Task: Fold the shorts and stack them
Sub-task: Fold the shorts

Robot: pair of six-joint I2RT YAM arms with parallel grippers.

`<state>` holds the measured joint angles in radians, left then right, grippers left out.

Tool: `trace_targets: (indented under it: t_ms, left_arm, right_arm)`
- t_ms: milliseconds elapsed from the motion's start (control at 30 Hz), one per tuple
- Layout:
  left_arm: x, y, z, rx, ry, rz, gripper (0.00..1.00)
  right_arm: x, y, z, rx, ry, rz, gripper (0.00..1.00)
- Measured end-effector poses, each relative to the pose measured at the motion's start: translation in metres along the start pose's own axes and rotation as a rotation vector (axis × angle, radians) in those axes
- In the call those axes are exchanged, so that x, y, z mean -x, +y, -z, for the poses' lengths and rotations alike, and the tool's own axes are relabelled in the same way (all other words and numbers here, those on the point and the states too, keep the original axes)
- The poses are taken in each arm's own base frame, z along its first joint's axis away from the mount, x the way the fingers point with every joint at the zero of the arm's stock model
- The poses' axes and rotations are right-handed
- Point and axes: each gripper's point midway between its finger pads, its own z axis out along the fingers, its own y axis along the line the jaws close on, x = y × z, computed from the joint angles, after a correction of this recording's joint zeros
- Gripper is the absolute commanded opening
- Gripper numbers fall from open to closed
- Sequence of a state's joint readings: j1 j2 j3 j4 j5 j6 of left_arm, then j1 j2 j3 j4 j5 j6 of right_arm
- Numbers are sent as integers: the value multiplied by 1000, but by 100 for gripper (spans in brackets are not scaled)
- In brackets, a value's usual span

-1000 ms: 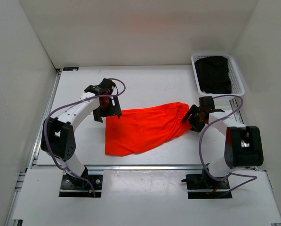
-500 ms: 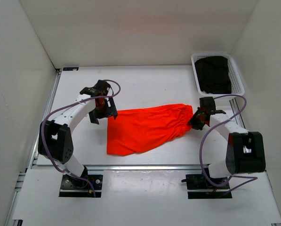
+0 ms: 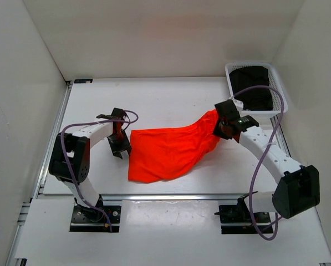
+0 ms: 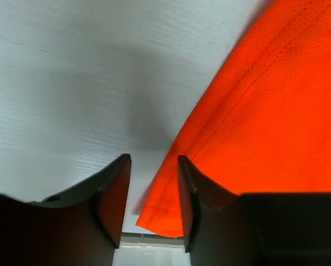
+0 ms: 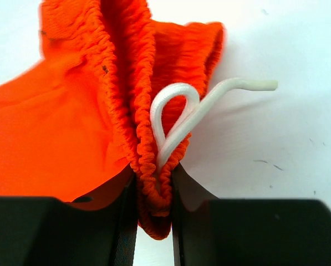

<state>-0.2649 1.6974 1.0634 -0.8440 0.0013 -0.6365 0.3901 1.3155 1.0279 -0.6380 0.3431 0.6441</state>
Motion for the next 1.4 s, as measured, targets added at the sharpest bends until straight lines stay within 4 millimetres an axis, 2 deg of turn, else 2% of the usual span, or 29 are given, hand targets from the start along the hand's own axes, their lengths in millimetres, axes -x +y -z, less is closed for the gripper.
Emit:
trace_targets:
  t_ms: [33, 67, 167, 300, 467, 567, 700, 833, 967, 1167, 1233, 1300, 1400]
  left_arm:
    - [-3, 1, -2, 1, 9, 1, 42]
    - [-6, 2, -4, -3, 16, 2, 31]
    - [-8, -1, -6, -17, 27, 6, 10]
    - [-10, -5, -16, -31, 51, 10, 10]
    - [-12, -9, -16, -52, 66, 14, 10]
    - [-12, -12, -16, -62, 69, 20, 10]
    - [-12, -13, -16, -67, 70, 27, 10]
    - [-11, -13, -16, -69, 70, 31, 10]
    - [-11, -14, -16, -72, 70, 33, 10]
    - [-11, -12, -16, -85, 56, 45, 10]
    - [-11, -9, -15, -85, 55, 54, 10]
    - [-10, -6, -15, -87, 58, 66, 10]
    - [-8, -5, -15, -89, 58, 74, 10]
  right_arm:
    - [5, 10, 5, 11, -16, 20, 0]
    - [9, 22, 12, 25, -33, 43, 0]
    - [15, 57, 27, 61, -67, 117, 0]
    - [8, 114, 50, 121, -98, 237, 0]
    - [-31, 183, 70, 188, -91, 396, 0]
    - [-63, 218, 70, 208, -70, 480, 0]
    - [-97, 249, 64, 215, -44, 556, 0]
    - [-112, 264, 57, 211, -31, 586, 0]
    - [-115, 276, 58, 218, -34, 592, 0]
    - [-112, 276, 60, 207, -55, 582, 0]
    - [-112, 265, 57, 190, -52, 561, 0]
    - [-106, 238, 56, 150, -40, 539, 0]
    - [-77, 194, 60, 105, -51, 453, 0]
